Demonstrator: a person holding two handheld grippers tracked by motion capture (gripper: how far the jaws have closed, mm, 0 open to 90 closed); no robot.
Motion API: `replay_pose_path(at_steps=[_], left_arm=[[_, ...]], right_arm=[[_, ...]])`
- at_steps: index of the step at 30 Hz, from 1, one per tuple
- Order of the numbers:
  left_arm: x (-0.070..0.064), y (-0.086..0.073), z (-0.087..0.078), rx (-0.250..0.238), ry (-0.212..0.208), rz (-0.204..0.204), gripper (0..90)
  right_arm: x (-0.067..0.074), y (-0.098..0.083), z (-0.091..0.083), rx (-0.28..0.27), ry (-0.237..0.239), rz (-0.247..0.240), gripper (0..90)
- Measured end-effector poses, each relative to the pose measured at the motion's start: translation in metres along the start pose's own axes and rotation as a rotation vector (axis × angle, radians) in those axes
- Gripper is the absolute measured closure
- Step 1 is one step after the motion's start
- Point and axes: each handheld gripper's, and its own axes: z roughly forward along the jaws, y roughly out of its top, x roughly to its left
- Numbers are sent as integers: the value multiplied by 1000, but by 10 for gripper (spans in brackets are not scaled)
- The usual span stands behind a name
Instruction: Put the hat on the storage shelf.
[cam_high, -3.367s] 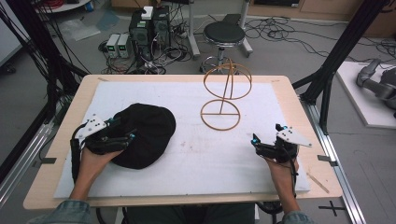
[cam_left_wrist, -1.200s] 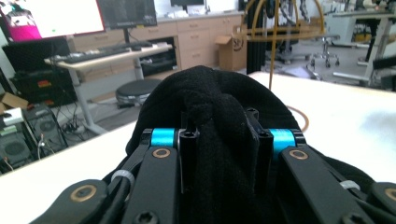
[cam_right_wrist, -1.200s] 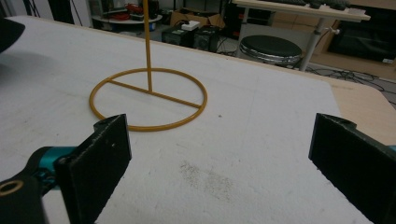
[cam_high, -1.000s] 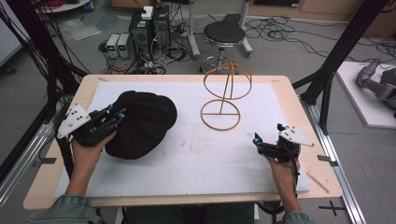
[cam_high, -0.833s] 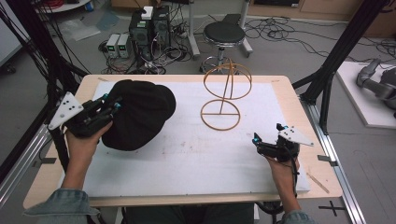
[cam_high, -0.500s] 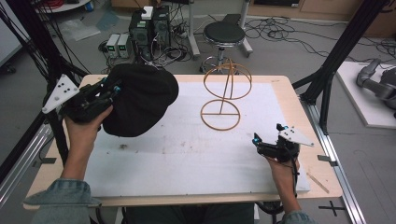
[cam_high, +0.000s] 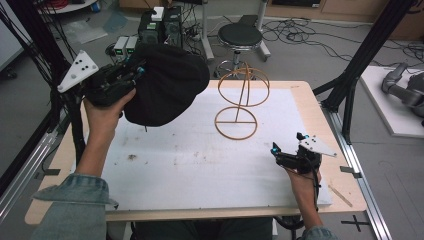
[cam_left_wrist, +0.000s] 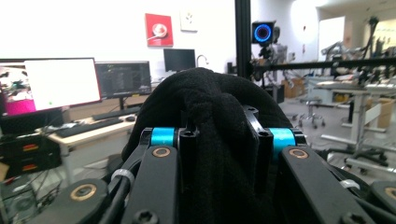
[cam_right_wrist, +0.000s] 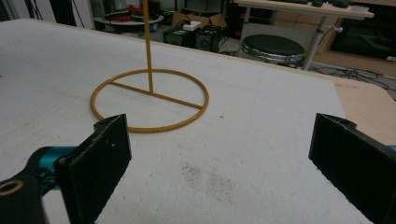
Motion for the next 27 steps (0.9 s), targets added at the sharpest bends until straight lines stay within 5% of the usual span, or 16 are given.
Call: replay_pose_path(at_steps=[10,27], left_arm=[[-8,7,40,-44,-44,-39,722],[-24,-17,100,-53,-86,-100,722]], right_arm=[[-3,-1,-2,-1,-3,13,53],[-6,-3,-3,5,3,26,53]])
